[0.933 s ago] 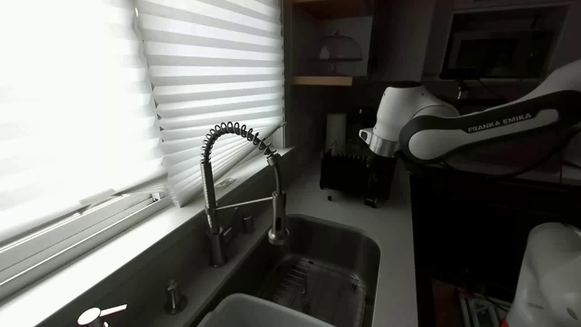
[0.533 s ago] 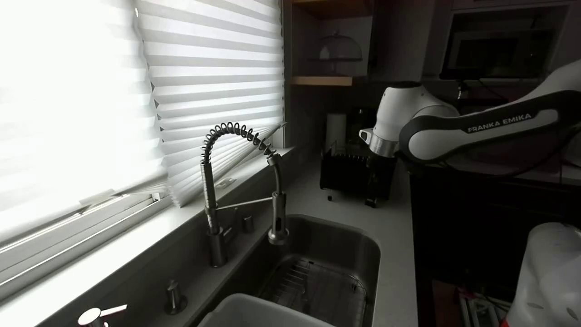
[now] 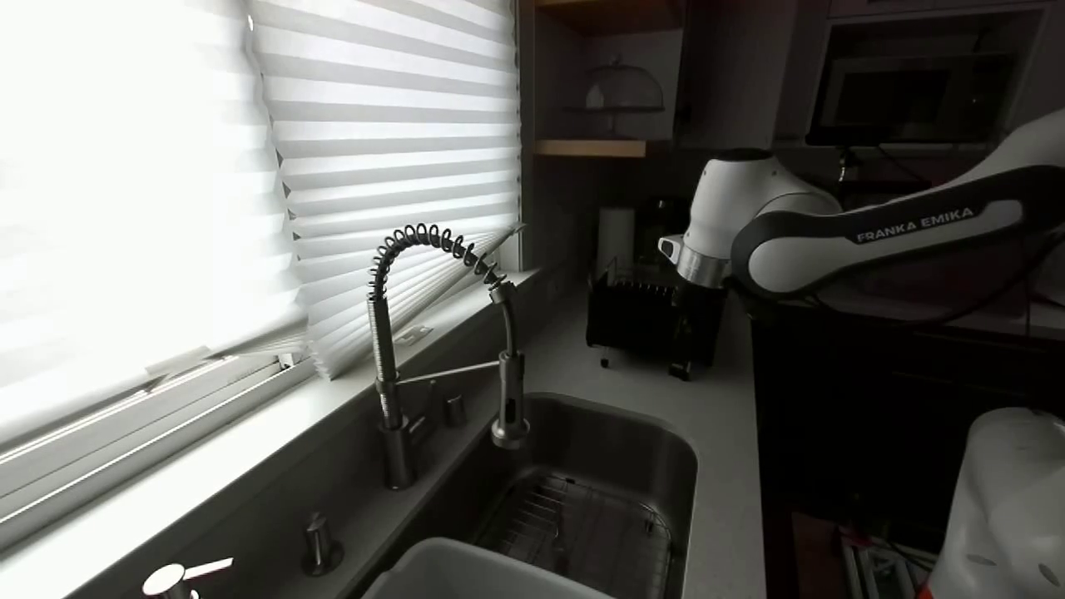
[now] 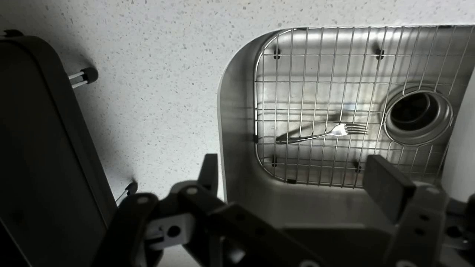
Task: Move the fork and spoon to the middle compartment of the utensil drying rack
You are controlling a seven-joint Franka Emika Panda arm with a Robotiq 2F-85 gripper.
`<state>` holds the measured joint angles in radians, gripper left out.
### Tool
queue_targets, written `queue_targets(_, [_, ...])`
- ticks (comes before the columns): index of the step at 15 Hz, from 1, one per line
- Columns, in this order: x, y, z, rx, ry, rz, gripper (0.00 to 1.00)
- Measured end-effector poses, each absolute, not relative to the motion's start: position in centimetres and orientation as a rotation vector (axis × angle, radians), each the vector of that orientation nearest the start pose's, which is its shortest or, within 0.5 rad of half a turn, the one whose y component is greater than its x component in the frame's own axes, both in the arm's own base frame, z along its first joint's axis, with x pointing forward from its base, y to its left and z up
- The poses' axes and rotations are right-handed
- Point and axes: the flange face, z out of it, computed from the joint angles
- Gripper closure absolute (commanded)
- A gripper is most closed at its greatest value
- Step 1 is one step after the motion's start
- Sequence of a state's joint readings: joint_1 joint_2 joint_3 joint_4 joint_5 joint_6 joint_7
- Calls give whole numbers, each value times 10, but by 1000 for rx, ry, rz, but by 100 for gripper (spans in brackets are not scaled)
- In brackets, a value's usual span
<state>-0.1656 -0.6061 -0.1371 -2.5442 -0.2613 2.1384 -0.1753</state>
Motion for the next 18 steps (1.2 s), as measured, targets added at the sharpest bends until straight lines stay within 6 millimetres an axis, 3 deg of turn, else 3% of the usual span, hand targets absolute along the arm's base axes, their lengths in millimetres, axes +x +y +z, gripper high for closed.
queue_targets(4, [385, -148, 507, -3304, 317, -414, 0])
queue_targets(11, [462, -199, 538, -3135, 895, -703, 0])
queue_targets(18, [517, -273, 541, -2960, 1398, -921, 0])
